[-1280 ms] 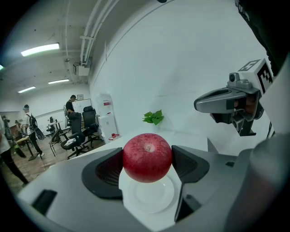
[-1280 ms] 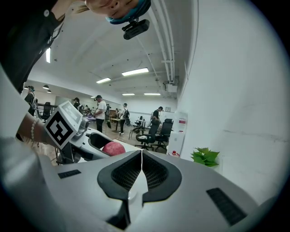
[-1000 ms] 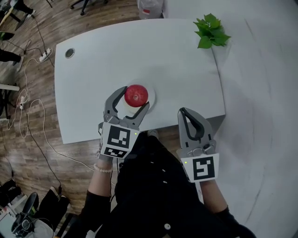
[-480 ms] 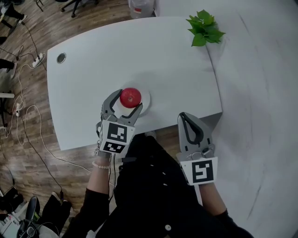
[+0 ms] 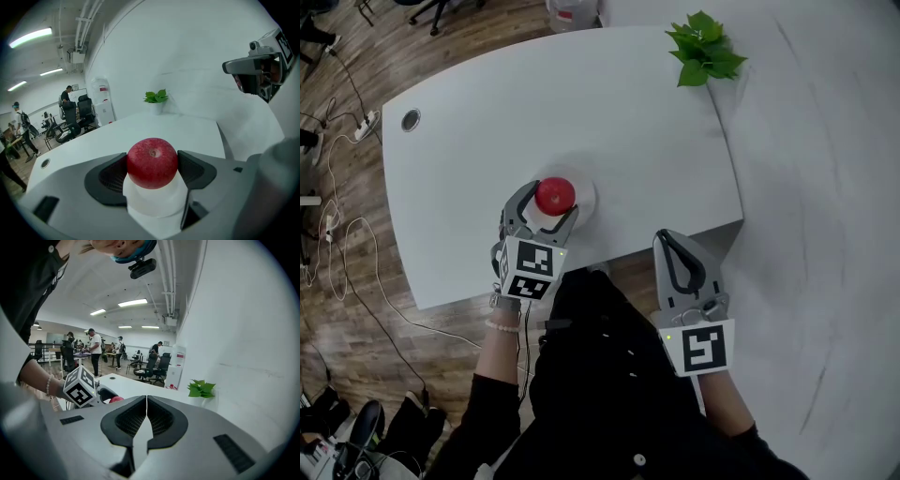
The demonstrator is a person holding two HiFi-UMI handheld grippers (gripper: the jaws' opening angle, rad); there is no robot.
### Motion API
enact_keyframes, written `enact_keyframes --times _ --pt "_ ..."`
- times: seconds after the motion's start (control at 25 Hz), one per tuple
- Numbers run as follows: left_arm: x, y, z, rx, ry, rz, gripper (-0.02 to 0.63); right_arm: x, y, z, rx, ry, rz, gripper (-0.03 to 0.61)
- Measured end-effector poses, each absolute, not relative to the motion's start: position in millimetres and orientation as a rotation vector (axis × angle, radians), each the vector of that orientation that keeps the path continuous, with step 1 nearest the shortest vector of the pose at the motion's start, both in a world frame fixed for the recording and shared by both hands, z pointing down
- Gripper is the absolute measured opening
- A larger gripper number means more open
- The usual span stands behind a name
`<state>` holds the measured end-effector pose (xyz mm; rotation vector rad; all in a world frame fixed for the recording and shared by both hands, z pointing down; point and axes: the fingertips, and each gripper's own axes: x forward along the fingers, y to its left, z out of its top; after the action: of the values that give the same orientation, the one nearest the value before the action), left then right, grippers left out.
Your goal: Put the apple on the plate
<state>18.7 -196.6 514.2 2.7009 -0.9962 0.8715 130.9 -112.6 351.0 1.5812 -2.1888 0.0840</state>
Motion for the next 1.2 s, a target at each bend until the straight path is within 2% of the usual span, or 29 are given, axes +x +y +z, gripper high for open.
enact_keyframes --times 0.68,1.2 --pt "21 -193 557 2.663 -0.941 0.915 0.351 126 -98 368 1.535 -2.141 0.129 0.043" --pt "18 -196 556 2.644 -0.924 0.783 0.351 116 -94 372 1.511 -2.15 0.126 0.043"
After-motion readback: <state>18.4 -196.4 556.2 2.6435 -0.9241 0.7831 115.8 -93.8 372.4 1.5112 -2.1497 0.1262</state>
